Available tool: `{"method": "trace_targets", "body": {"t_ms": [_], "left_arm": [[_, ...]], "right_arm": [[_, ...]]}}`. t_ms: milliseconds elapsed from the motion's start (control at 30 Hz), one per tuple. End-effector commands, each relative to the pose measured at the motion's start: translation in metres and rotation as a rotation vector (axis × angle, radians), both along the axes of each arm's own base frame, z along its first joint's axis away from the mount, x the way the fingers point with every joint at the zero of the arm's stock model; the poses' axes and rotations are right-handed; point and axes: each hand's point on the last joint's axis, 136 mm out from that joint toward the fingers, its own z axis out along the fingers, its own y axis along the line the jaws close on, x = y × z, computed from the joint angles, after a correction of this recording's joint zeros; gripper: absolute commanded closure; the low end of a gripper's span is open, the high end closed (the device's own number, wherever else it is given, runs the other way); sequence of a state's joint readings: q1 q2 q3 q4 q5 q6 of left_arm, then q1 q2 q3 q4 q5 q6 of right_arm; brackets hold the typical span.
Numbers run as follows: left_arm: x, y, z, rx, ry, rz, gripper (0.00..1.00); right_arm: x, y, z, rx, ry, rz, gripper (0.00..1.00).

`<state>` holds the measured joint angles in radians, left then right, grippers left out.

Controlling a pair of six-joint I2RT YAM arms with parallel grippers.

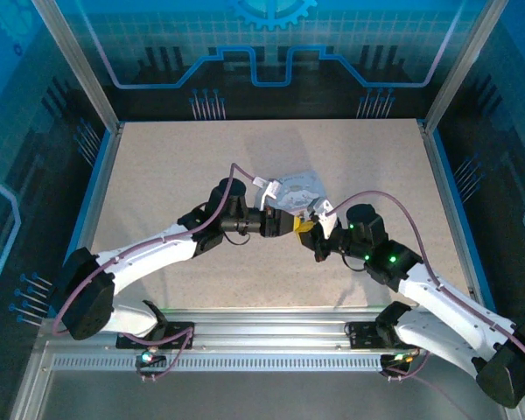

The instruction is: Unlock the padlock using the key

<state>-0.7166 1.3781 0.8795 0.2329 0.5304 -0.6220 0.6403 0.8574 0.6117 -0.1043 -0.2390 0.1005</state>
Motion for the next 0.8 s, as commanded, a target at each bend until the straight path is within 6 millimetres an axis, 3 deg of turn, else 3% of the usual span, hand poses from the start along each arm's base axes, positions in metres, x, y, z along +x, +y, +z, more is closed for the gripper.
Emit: {"method": "trace_targets", "body": {"t_ms": [0,200,500,700,767], "left_arm": [[-0.006,-0.008,0.009,-0.005,-0.029,-0.052,0.69],[-0.005,-0.010,0.008,0.008,-0.040,-0.053,0.76],[-0.002,-0.005,0.006,0.034,-0.081,-0.024,0.99],[0.002,0.003,0.008,0.049,-0.126,0.025,1.00],[0.005,0.006,0.011,0.049,-0.141,0.049,1.00]], "right_arm": [[0.003,0.002,0.020,0.038,-0.032,-0.003,1.00],[0.002,0.003,0.021,0.042,-0.028,0.005,1.00],[0.002,0.002,0.020,0.038,-0.013,0.000,1.00],[0.000,-0.002,0.015,0.032,0.025,-0.003,1.00],[-0.002,-0.005,0.013,0.035,0.041,-0.003,0.88]]}}
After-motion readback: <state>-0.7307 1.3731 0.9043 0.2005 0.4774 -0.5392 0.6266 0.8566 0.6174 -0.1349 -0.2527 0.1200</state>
